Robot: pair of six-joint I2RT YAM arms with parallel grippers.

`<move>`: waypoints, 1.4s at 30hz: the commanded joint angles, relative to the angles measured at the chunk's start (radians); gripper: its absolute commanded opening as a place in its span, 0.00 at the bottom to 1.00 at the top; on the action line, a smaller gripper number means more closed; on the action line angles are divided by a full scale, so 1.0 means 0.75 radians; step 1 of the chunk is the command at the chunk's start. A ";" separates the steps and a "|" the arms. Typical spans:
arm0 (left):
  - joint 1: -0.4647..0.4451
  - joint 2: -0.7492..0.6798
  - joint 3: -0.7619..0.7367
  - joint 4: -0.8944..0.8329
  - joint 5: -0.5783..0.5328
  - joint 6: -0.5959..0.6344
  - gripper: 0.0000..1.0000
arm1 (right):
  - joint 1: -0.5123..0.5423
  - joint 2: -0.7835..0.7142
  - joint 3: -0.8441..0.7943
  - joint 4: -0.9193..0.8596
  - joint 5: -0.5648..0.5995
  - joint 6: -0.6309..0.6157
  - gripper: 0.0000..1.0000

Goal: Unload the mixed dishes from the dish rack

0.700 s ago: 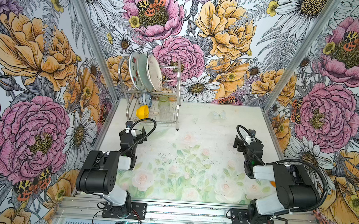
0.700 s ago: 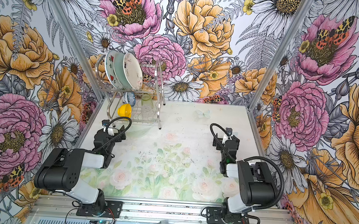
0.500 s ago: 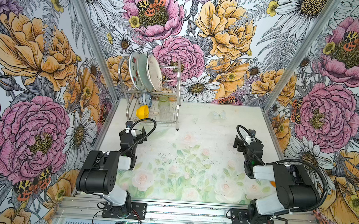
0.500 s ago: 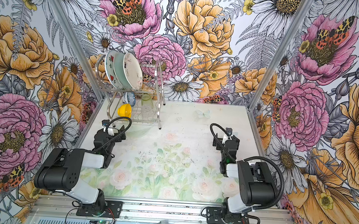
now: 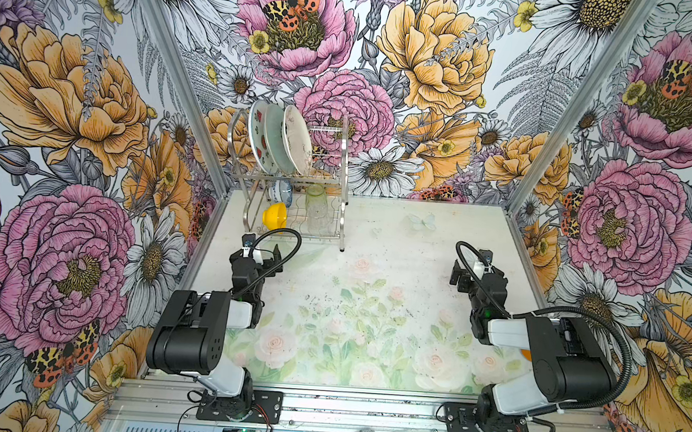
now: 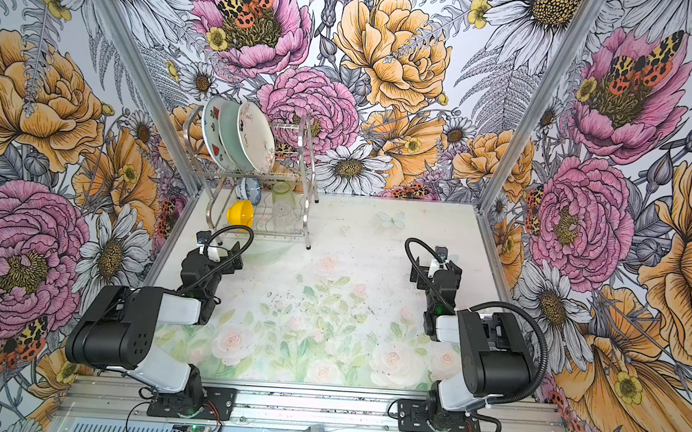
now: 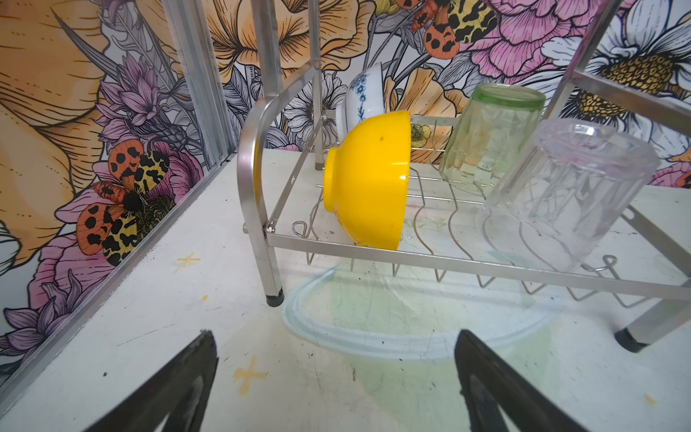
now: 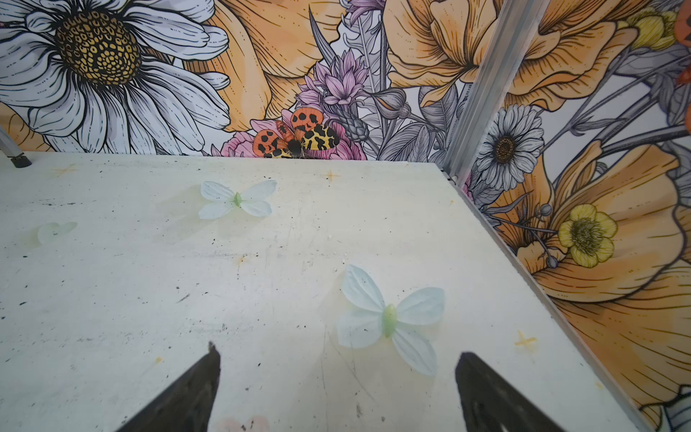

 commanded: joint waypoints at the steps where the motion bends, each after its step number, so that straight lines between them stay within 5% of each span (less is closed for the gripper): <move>1: 0.005 0.001 0.022 -0.002 0.038 -0.010 0.99 | -0.028 0.018 0.040 -0.020 -0.068 0.024 0.99; 17: -0.015 -0.013 0.048 -0.057 0.021 0.014 0.99 | -0.042 0.018 0.049 -0.037 -0.065 0.046 1.00; 29: -0.248 -0.315 0.117 -0.414 -0.481 0.086 0.99 | 0.115 -0.342 0.059 -0.307 0.100 -0.058 1.00; 36: -0.453 -0.441 0.270 -0.791 -0.558 -0.064 0.98 | 0.161 -0.665 0.027 -0.452 -0.174 0.235 0.99; 42: -0.629 -0.290 0.507 -1.056 -0.511 -0.197 0.99 | 0.163 -0.851 -0.071 -0.552 -0.322 0.413 1.00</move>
